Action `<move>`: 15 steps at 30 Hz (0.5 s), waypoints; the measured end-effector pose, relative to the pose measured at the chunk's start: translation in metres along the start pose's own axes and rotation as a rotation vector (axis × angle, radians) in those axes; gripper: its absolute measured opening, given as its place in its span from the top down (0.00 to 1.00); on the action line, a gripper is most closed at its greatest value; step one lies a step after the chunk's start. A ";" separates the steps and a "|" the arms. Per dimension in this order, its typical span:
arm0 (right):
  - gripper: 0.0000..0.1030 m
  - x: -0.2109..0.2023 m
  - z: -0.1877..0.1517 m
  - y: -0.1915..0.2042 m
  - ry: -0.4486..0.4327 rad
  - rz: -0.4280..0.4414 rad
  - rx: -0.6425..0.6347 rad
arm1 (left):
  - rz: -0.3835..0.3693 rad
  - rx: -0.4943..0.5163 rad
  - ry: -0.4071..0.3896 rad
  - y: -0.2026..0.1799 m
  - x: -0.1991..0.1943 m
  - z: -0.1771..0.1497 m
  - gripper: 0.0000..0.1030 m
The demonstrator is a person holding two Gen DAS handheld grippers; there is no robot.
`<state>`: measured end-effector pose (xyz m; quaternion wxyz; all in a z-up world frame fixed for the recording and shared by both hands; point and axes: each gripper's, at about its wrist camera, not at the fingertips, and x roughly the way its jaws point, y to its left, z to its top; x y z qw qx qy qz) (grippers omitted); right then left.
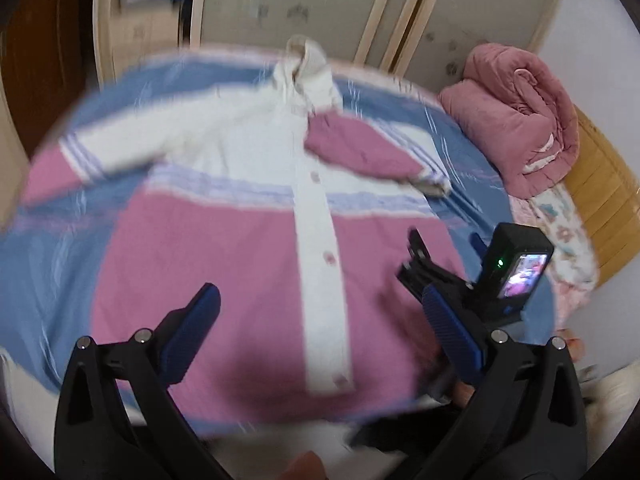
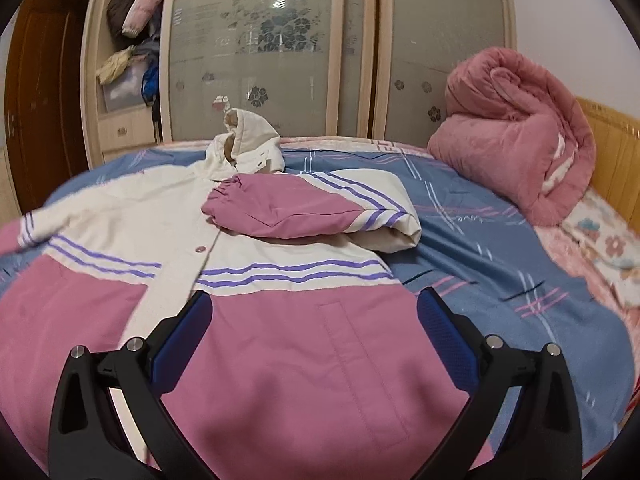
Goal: Fold large clothes
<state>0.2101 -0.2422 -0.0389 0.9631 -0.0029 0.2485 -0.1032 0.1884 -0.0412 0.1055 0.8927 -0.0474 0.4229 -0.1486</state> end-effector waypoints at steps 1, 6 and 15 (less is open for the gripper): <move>0.01 0.002 0.002 0.001 -0.003 -0.006 -0.012 | -0.013 -0.001 -0.024 0.006 0.006 -0.003 0.02; 0.01 0.010 0.017 0.016 0.001 -0.032 -0.076 | -0.001 -0.043 -0.099 0.047 0.046 -0.018 0.02; 0.01 0.051 0.076 0.113 0.041 -0.066 -0.455 | -0.018 -0.080 -0.258 0.116 0.057 -0.008 0.03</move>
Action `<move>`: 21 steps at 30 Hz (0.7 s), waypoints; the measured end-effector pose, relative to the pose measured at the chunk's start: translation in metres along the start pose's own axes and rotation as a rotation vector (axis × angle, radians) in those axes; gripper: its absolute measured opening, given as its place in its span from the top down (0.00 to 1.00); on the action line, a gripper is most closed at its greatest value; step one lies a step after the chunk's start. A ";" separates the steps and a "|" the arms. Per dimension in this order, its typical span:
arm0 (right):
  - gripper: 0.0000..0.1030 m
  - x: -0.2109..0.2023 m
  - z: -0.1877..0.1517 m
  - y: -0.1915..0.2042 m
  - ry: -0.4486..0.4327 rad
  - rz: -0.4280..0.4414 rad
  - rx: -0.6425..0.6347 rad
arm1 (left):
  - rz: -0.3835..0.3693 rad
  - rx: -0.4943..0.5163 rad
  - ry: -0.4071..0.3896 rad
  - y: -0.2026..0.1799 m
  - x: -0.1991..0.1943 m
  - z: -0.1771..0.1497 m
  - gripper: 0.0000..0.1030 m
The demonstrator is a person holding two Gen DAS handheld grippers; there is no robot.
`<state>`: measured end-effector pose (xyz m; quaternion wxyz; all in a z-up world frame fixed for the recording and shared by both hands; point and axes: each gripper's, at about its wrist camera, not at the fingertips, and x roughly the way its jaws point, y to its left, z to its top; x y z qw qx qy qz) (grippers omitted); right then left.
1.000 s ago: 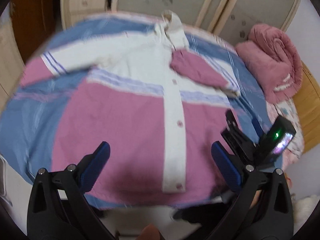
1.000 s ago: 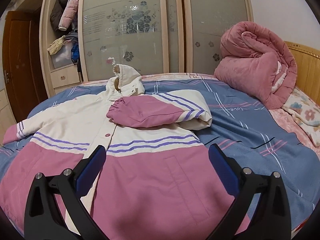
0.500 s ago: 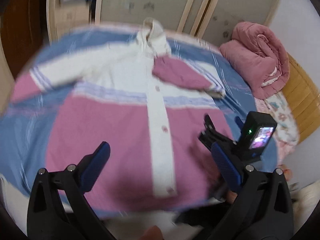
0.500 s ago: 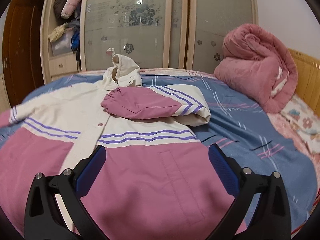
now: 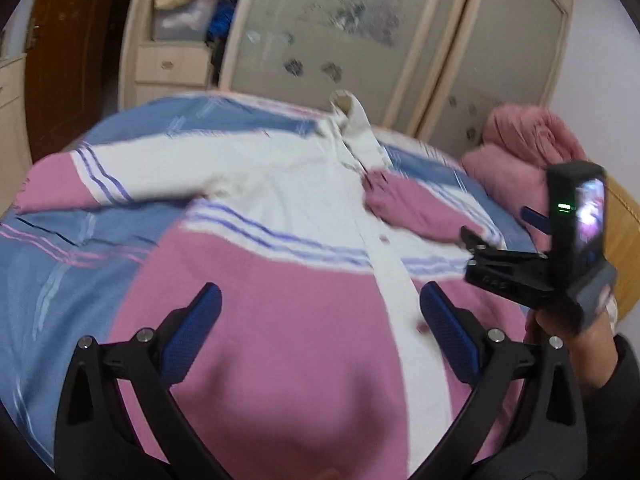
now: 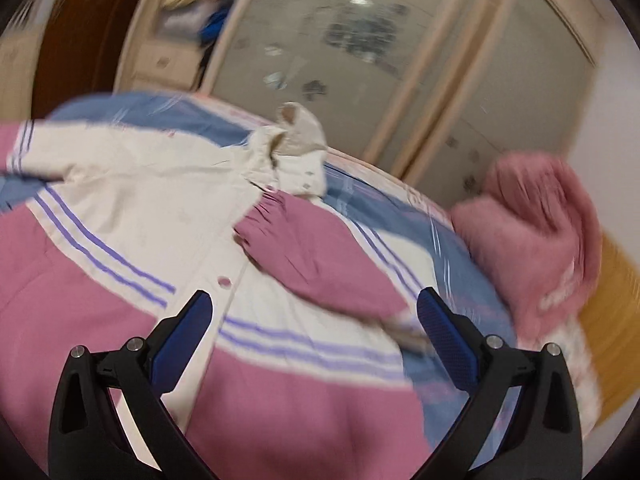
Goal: Fold large clothes
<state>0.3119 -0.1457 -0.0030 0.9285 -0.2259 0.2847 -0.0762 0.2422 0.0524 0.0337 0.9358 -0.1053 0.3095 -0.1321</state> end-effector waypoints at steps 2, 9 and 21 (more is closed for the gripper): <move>0.01 0.022 0.018 0.019 0.043 -0.001 -0.083 | 0.012 0.000 -0.047 0.011 -0.005 0.008 0.03; 0.21 0.112 0.044 0.065 0.167 -0.080 -0.288 | 0.072 0.012 -0.128 0.039 -0.020 0.025 0.02; 0.67 0.212 0.049 0.083 0.345 -0.097 -0.200 | 0.083 0.011 -0.128 0.058 -0.022 0.031 0.02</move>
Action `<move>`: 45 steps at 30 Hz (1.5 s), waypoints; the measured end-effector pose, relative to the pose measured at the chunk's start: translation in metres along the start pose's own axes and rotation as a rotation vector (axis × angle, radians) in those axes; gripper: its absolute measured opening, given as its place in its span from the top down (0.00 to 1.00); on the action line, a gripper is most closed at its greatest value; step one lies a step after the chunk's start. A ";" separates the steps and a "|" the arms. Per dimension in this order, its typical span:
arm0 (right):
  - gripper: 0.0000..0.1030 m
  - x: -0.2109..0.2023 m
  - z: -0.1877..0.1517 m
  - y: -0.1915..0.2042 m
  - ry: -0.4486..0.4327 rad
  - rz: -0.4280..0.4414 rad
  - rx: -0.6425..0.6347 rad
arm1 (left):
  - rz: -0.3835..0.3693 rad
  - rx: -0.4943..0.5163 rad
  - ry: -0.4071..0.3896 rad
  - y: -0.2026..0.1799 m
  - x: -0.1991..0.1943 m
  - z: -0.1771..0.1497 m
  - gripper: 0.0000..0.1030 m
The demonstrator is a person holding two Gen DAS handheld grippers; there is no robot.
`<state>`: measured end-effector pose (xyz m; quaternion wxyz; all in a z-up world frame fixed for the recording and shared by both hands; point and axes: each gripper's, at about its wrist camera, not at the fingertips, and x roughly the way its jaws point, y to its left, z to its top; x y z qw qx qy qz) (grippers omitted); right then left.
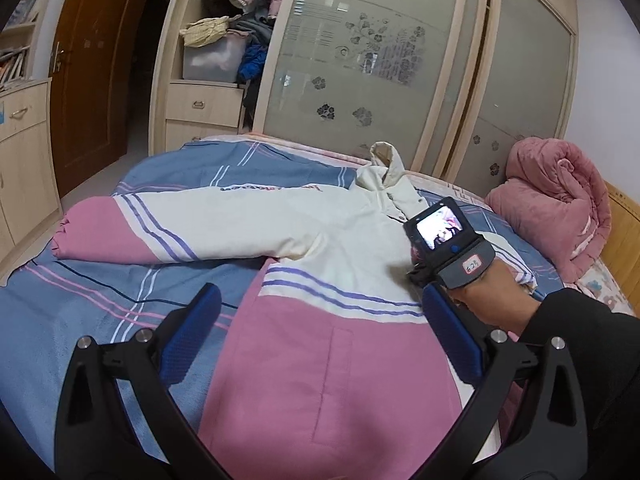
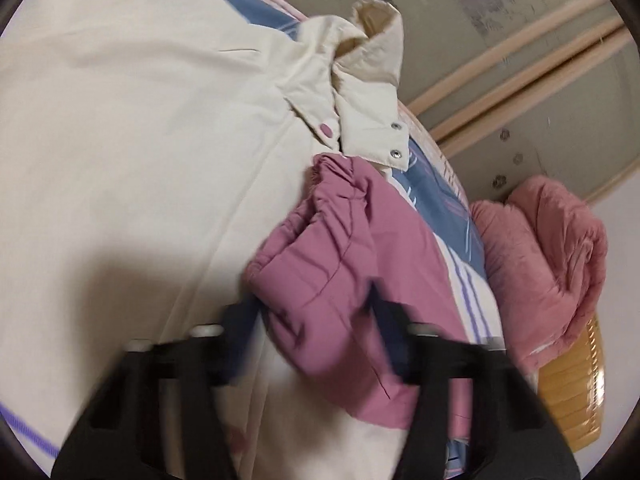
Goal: Fold large clothes
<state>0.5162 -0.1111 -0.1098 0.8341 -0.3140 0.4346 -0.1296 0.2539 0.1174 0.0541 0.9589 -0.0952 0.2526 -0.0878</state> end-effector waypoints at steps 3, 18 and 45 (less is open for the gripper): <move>0.80 0.000 0.005 -0.009 0.005 0.000 0.063 | 0.024 -0.008 -0.017 0.007 0.001 0.003 0.02; 0.82 -0.174 0.098 0.042 -0.430 0.268 0.206 | 0.030 -0.122 -0.026 0.038 0.002 0.011 0.02; 0.01 -0.241 -0.190 -0.096 -0.525 0.341 0.401 | -0.036 0.068 0.068 -0.032 -0.011 -0.029 0.02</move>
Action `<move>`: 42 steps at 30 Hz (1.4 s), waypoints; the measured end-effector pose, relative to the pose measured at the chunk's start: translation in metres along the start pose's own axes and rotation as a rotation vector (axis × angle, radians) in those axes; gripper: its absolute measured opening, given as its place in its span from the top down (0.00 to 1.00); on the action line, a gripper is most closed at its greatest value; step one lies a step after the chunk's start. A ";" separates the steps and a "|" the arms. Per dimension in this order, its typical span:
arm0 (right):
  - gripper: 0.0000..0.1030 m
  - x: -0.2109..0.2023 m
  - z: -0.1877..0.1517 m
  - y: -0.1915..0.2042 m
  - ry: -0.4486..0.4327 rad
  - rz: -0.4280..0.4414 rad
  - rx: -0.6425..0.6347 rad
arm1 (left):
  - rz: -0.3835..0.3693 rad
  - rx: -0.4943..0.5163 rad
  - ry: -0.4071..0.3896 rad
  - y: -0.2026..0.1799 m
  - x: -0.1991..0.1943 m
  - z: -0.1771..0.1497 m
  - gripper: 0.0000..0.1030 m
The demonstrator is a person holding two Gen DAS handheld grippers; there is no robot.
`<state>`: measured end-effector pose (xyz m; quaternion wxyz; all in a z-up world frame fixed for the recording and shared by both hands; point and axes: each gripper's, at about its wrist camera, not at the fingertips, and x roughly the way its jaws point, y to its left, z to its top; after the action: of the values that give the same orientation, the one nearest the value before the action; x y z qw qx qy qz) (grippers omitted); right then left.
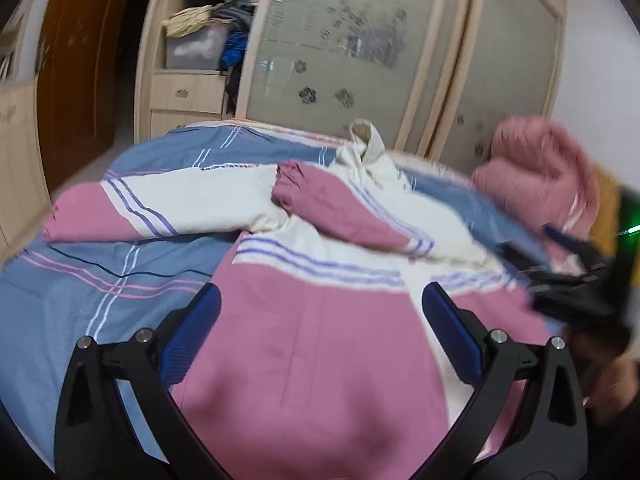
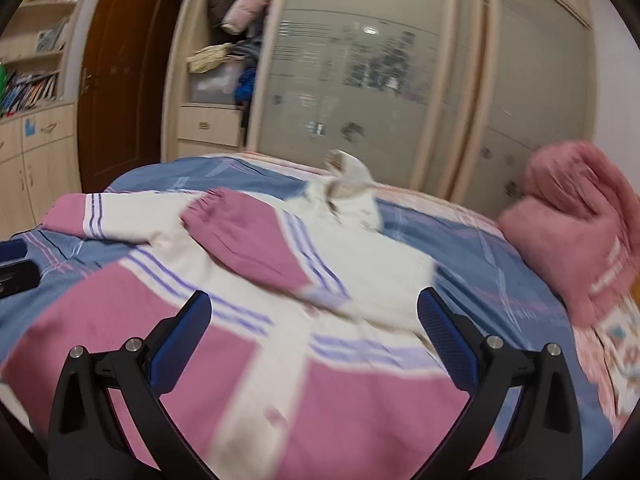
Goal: Fold large clothes
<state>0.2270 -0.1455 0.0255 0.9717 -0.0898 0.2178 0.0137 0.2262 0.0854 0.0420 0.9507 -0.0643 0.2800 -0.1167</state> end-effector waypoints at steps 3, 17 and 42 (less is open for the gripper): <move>0.01 -0.027 -0.028 -0.039 0.015 -0.007 0.059 | 0.009 0.033 0.009 -0.010 -0.001 -0.010 0.02; 0.01 -0.030 -0.100 -0.090 0.048 0.066 0.250 | 0.109 0.045 0.034 -0.009 0.012 -0.026 0.02; 0.01 -0.031 -0.097 -0.083 0.029 0.074 0.219 | 0.066 0.040 0.035 -0.010 0.028 -0.019 0.02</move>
<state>0.1635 -0.2437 -0.0333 0.9713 0.0248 0.2354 0.0244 0.2367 0.0680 0.0140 0.9501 -0.0337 0.2963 -0.0918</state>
